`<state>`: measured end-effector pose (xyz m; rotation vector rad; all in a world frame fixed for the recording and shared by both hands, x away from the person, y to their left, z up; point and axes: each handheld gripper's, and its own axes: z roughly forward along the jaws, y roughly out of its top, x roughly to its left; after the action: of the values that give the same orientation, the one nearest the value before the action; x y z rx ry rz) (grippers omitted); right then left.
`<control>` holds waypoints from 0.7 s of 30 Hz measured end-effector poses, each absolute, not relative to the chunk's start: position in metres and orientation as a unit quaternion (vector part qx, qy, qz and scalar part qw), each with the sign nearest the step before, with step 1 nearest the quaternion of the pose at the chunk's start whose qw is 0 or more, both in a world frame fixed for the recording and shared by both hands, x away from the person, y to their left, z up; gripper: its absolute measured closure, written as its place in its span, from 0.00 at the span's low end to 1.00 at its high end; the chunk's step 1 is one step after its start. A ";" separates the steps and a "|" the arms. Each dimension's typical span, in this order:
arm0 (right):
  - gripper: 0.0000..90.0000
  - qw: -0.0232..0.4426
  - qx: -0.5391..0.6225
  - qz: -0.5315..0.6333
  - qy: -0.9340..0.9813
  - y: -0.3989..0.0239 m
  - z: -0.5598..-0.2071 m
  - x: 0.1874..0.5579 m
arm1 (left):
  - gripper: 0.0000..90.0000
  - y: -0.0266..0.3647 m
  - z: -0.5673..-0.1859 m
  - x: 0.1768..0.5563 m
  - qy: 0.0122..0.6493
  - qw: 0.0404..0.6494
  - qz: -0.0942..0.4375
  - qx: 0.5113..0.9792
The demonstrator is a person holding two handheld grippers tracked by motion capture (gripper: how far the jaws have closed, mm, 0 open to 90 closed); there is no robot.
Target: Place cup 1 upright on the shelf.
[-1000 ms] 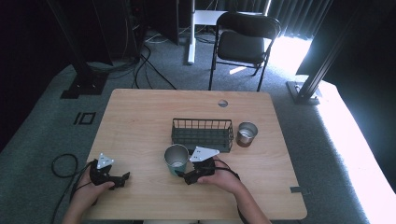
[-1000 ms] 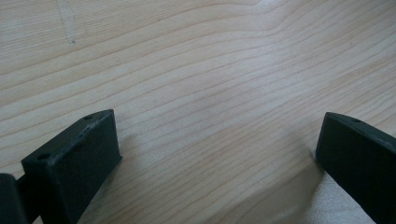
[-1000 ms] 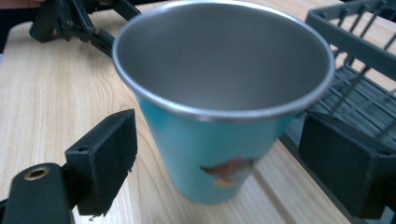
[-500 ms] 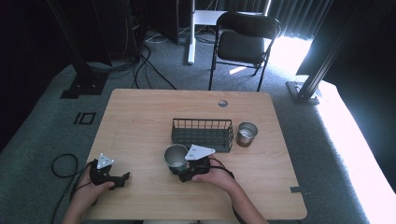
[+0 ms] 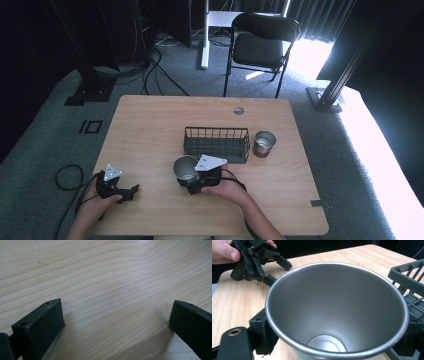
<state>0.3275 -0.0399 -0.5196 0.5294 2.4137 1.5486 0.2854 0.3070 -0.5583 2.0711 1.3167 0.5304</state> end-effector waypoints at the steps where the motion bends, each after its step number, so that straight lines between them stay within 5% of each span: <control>1: 0.15 0.111 0.179 0.526 0.824 -0.040 -0.519 0.327 | 0.00 0.307 -0.558 0.285 0.499 0.310 0.201 0.784; 21: 0.15 0.101 0.198 0.559 0.799 -0.050 -0.482 0.326 | 0.00 0.307 -0.558 0.285 0.499 0.311 0.201 0.783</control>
<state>0.3255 -0.0500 -0.4816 0.5852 2.3600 1.6497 0.2855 0.3068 -0.5584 2.0677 1.3178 0.5307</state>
